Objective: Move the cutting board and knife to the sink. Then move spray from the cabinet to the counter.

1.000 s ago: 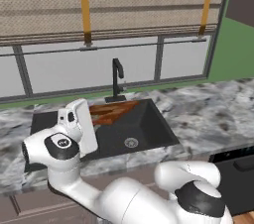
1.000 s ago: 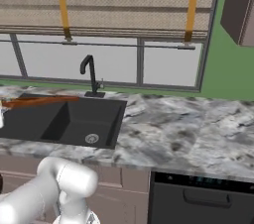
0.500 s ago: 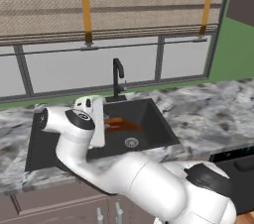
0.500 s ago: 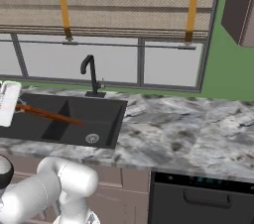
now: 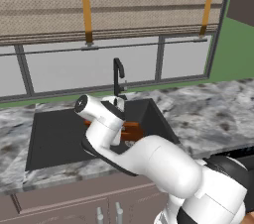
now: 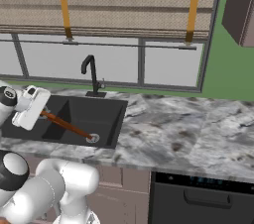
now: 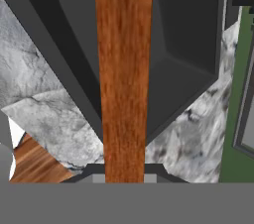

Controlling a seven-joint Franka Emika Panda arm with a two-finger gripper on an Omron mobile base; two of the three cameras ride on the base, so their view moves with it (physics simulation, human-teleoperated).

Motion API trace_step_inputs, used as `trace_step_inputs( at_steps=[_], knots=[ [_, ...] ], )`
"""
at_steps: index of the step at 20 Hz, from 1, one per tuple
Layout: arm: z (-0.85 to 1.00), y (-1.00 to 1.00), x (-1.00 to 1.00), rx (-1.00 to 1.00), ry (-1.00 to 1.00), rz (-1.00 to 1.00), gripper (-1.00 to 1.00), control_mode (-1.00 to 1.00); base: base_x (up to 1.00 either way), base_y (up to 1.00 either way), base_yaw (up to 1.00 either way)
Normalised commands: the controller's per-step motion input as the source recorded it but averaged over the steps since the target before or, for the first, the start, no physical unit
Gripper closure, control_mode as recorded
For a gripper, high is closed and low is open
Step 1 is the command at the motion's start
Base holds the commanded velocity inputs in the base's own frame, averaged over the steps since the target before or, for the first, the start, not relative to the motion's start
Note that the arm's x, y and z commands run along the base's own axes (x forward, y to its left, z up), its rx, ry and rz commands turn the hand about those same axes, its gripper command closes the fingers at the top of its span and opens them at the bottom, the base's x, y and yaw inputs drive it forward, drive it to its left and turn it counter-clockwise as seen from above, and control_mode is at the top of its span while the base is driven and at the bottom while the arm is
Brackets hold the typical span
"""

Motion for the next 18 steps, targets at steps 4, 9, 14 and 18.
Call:
trace_step_inputs(
  at_steps=[4,9,14,18],
  knots=[
    [-0.57,-0.69,0.28,0.18,0.00,-0.01,1.00,-1.00,0.00,0.00,0.00],
    [-0.56,-0.44,0.34,0.13,0.00,-0.01,1.00,-1.00,0.00,0.00,0.00],
    [-0.58,-0.22,0.38,0.08,0.00,-0.03,1.00,-1.00,0.00,0.00,0.00],
    [-0.67,-0.08,0.38,0.03,0.00,-0.04,1.00,-1.00,0.00,0.00,0.00]
  ],
)
